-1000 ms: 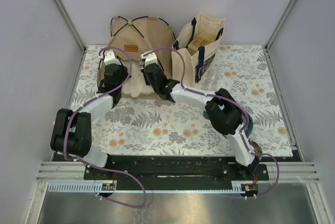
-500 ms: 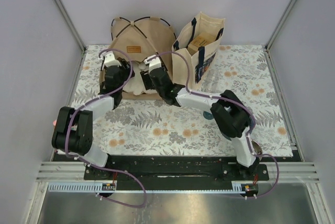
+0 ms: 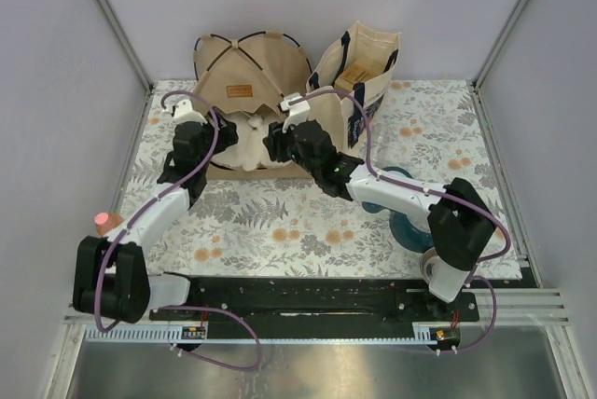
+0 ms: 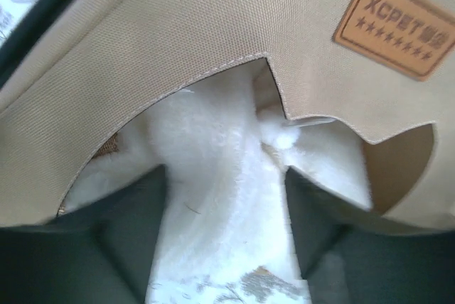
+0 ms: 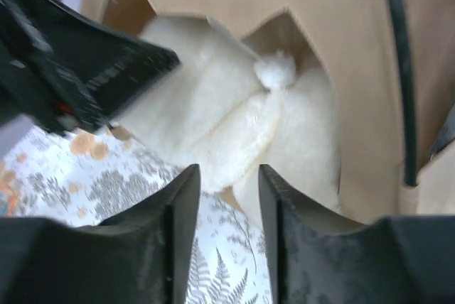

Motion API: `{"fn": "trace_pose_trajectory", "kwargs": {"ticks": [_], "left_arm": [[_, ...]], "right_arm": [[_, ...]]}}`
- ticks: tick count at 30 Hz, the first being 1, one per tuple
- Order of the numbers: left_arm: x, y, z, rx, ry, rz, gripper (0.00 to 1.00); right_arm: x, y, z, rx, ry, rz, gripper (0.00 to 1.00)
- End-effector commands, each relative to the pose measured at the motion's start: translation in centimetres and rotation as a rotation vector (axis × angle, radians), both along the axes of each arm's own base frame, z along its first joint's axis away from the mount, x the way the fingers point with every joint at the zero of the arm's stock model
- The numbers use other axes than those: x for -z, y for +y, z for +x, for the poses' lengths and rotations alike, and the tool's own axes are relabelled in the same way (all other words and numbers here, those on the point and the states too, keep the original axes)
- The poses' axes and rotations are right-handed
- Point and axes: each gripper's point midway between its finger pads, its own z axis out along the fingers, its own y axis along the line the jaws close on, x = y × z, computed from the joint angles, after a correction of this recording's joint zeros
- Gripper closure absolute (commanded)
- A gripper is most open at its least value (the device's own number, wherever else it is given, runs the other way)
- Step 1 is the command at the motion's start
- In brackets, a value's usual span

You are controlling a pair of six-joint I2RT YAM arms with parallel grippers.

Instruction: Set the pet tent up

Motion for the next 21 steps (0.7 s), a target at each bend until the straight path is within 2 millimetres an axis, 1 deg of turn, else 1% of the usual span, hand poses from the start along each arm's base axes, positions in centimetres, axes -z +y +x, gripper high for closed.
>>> {"fn": "trace_pose_trajectory", "kwargs": {"ticks": [1,2,4,5,6,8,9,11,12,13,15,16,18,19,20,21], "left_arm": [[-3.2,-1.9,-2.5,0.094,-0.069,-0.120,0.46],[-4.1,-2.3,-3.0,0.120,-0.091,-0.132,0.49],[-5.6,-2.3,-3.6,0.127,-0.124,-0.147,0.47],[-6.3,-2.3,-3.8,0.124,-0.135,-0.151,0.42],[-6.4,-1.8,-4.0,0.103,-0.130,-0.134,0.33],[-6.7,-1.0,-4.4,0.069,-0.131,-0.109,0.21],[-6.5,-0.6,-4.6,0.054,-0.121,-0.093,0.19],[-6.2,-0.2,-5.2,0.046,-0.116,-0.078,0.16],[-5.9,-0.2,-5.5,0.050,-0.112,-0.075,0.18],[-5.4,-0.4,-5.8,0.065,-0.103,-0.077,0.24],[-3.8,-0.9,-6.3,0.087,-0.068,-0.094,0.38],[-2.6,-1.2,-6.5,0.099,-0.040,-0.108,0.42],[0.0,-1.5,-6.6,0.090,0.013,-0.136,0.47],[1.1,-1.7,-6.6,0.087,0.027,-0.150,0.47],[2.3,-1.9,-6.6,0.090,0.046,-0.161,0.47],[3.0,-2.0,-6.5,0.089,0.057,-0.165,0.47]], "right_arm": [[3.3,0.8,-1.8,-0.066,0.096,0.006,0.58],[4.0,1.0,-1.9,-0.072,0.108,0.003,0.62],[5.3,1.4,-1.6,-0.062,0.135,-0.005,0.68],[5.9,1.5,-1.3,-0.053,0.144,-0.014,0.69],[6.5,1.7,-1.1,-0.048,0.153,-0.021,0.70],[8.0,2.0,-0.5,-0.036,0.169,-0.049,0.69],[8.4,2.0,-0.3,-0.020,0.180,-0.061,0.69],[9.1,2.0,0.0,-0.008,0.188,-0.076,0.64],[9.3,2.0,0.0,-0.005,0.192,-0.077,0.62],[9.5,1.9,0.0,-0.002,0.199,-0.080,0.61],[9.6,1.7,0.0,0.009,0.206,-0.081,0.58],[9.7,1.6,0.0,0.013,0.204,-0.083,0.59],[10.0,1.5,0.5,0.030,0.192,-0.101,0.60],[10.4,1.6,0.8,0.038,0.190,-0.119,0.61],[10.4,1.8,1.4,0.046,0.172,-0.133,0.62],[10.5,2.0,2.0,0.052,0.159,-0.152,0.63]]}}
